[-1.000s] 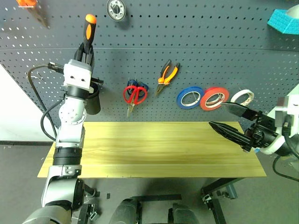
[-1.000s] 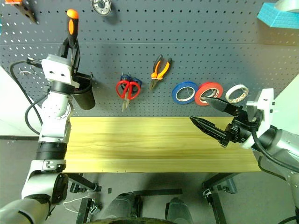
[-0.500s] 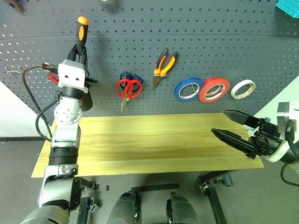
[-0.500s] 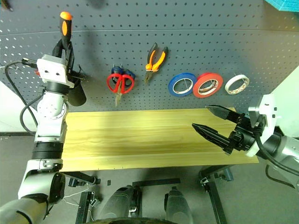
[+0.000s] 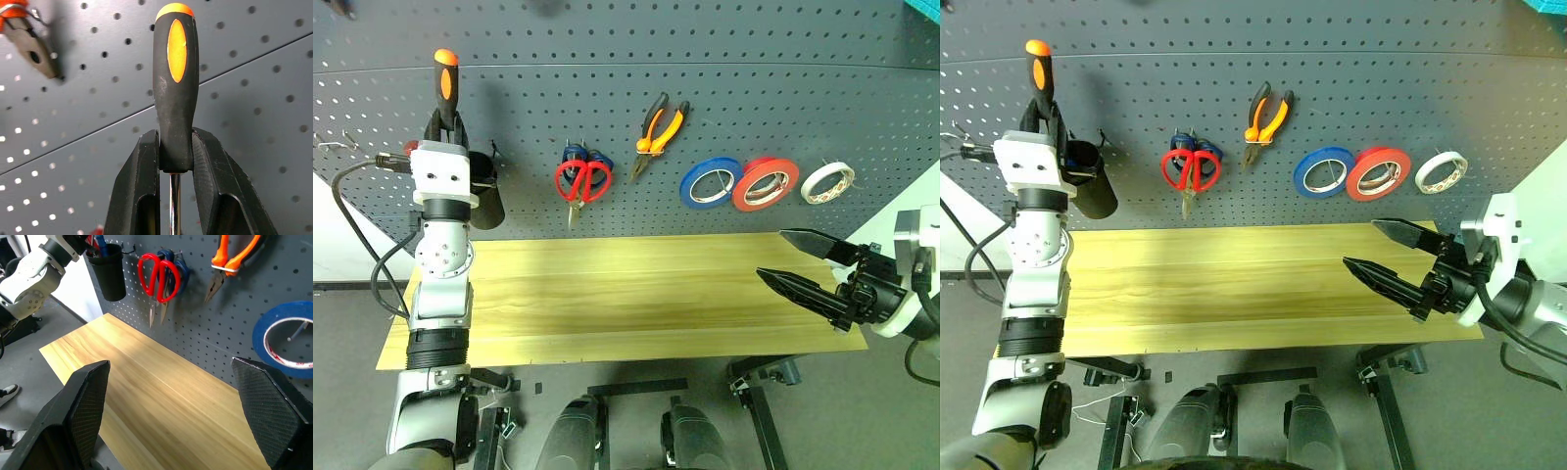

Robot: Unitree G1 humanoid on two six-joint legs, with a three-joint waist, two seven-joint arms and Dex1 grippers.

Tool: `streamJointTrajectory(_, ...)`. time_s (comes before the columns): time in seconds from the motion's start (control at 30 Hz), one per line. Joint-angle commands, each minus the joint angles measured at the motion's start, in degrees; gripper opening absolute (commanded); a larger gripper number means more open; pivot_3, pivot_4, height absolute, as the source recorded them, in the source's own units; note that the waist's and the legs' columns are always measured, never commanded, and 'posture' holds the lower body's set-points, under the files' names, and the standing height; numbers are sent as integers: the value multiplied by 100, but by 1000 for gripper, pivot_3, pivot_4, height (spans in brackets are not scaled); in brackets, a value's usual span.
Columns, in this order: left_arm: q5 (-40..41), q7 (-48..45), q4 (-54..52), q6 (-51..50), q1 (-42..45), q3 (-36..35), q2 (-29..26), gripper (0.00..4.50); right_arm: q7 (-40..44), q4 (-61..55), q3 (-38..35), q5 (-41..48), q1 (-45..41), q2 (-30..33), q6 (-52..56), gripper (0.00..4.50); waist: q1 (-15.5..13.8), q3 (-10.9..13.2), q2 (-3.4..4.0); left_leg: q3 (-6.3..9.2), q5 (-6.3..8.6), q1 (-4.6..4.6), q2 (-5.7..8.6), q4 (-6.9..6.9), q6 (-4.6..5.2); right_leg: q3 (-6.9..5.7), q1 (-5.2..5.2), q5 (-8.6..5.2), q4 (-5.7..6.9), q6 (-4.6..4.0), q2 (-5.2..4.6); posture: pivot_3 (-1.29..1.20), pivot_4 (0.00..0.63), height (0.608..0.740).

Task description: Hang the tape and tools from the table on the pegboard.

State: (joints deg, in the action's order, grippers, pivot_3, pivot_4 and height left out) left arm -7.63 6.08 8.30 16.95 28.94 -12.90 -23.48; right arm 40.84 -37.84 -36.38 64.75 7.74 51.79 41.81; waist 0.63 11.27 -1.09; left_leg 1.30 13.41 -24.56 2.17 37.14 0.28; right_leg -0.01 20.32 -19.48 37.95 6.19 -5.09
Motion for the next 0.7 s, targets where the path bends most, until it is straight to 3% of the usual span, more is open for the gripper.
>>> streamJointTrajectory(0.03,-67,169,-273,64,4,-166,-52,2193,3,-22,-276,289,-135,67,-47,4139,3,0,0,0,0,0,0,-1,0,0,0,0,0,0,0,-75,213,740)
streamJointTrajectory(0.27,-125,339,-222,74,46,-204,-101,4447,-259,40,-471,982,-514,66,-82,4139,10,2,1,-1,0,-2,0,-4,0,0,2,0,-4,0,-2,-78,215,740)
streamJointTrajectory(0.5,-264,350,-128,-12,152,-90,-179,4478,-367,19,-429,1057,-548,68,-88,4139,0,2,0,0,2,-13,0,-9,2,-1,9,0,-15,0,-3,-76,200,740)
streamJointTrajectory(0.7,-230,67,-145,173,329,162,-193,4478,-328,31,-99,583,-586,-119,-346,4139,-7,-10,1,0,2,-19,0,-8,3,-8,12,1,-17,1,-1,-49,138,740)
